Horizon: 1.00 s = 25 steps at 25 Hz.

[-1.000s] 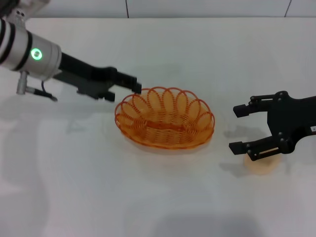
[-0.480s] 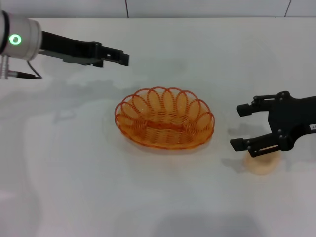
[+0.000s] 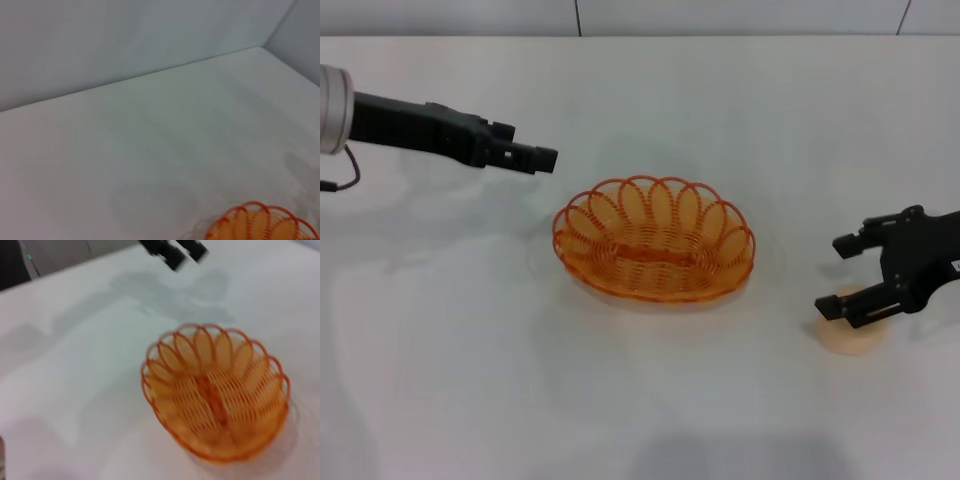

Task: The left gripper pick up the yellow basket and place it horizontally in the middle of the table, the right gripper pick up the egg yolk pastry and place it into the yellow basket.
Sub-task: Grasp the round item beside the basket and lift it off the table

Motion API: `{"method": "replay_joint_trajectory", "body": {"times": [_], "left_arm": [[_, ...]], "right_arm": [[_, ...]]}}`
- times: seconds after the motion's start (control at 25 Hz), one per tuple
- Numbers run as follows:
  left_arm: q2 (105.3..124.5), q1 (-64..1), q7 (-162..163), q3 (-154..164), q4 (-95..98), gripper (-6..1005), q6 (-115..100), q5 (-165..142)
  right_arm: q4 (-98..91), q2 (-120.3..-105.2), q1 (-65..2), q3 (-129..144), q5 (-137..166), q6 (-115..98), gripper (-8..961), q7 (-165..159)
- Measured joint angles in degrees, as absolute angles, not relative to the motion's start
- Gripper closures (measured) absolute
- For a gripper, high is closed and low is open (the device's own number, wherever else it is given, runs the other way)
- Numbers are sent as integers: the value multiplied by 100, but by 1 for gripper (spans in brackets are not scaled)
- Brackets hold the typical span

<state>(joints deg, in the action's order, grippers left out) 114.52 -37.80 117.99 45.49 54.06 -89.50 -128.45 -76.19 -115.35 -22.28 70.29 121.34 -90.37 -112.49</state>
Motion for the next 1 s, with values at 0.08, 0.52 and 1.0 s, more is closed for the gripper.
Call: {"method": "replay_joint_trajectory", "body": {"times": [0.08,0.52,1.0], "left_arm": [[11452,-3686,11608,4545,5452,107,-9039,-12704],[11465,-3427,11434,4553,5663,107,-9385,-12157],[11514,-3413,11443,4562,5669,108,-9424,-12151]], "right_arm": [[-7639,-11538,-2240,7043,12307,-9017,96,-11333],[-7622,-11534,-2314,7089,12683,-8986,97,-11531],[-7351,-11540,-2371,7280,12795,-8925,103,-11540]]}}
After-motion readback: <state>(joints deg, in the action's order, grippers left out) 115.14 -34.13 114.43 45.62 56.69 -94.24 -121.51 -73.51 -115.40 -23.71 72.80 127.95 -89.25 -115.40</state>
